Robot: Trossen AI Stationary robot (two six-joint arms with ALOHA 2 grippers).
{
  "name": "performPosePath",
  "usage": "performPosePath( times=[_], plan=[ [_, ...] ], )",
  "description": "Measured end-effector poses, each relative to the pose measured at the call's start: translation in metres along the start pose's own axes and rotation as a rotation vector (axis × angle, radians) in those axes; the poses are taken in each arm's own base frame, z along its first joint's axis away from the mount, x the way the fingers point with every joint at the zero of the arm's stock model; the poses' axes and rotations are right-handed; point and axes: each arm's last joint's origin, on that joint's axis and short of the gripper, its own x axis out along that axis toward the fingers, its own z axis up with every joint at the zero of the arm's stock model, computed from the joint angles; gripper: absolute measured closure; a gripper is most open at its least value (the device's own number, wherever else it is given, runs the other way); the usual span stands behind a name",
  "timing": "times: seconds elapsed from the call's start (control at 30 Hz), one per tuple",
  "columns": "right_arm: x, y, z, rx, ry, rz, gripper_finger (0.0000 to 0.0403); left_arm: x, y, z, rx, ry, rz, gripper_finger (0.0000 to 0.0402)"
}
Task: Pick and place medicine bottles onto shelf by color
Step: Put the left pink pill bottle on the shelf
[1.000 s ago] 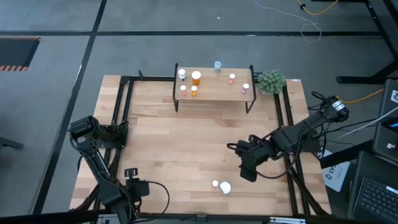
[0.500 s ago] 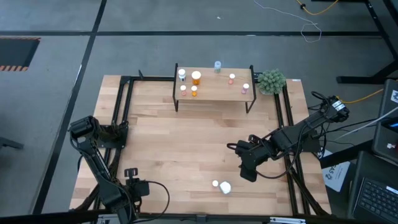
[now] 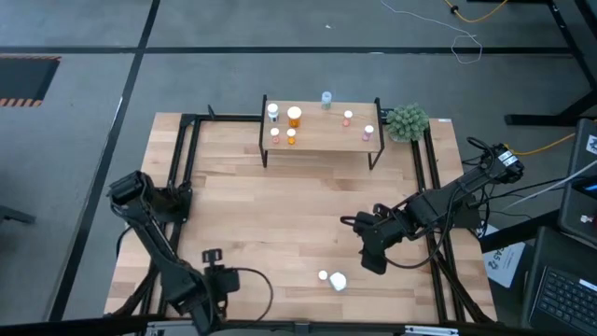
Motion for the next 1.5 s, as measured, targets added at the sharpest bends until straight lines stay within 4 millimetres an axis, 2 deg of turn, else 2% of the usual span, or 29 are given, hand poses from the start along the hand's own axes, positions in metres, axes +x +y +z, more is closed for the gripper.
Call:
performPosePath(
  times=[0.27,0.47,0.6,0.8,0.97,1.1,1.23,1.37,1.5],
  plan=[
    [0.000,0.001,-0.001,0.022,0.013,0.010,0.0160,-0.018,0.019,0.065,0.179,-0.068,0.033,0.0289],
    [0.000,0.001,-0.001,0.021,0.012,0.010,0.0160,-0.037,0.054,0.122,0.405,-0.086,0.073,0.0292],
    [0.000,0.001,-0.001,0.016,0.012,0.008,0.0160,-0.058,0.094,0.162,0.473,-0.076,0.125,0.0292],
    [0.000,0.001,-0.001,-0.039,0.012,0.008,0.0160,-0.095,0.167,0.212,0.511,-0.120,0.175,0.0292],
    [0.000,0.000,-0.001,-0.066,0.006,0.003,0.0160,-0.114,0.238,0.241,0.468,-0.182,0.116,0.0292],
    [0.000,-0.001,0.001,-0.057,-0.048,-0.045,0.0160,-0.116,0.293,0.254,0.393,-0.252,0.034,0.0292],
    [0.000,-0.003,0.002,0.010,-0.108,-0.097,0.0160,-0.119,0.336,0.265,0.332,-0.379,0.029,0.0292],
    [-0.001,-0.005,0.002,0.044,-0.124,-0.130,0.0160,-0.119,0.363,0.275,0.313,-0.485,0.040,0.0292],
    [-0.001,-0.010,0.003,0.043,-0.185,-0.221,0.0160,-0.102,0.378,0.285,0.286,-0.499,0.041,0.0292]
  ],
)
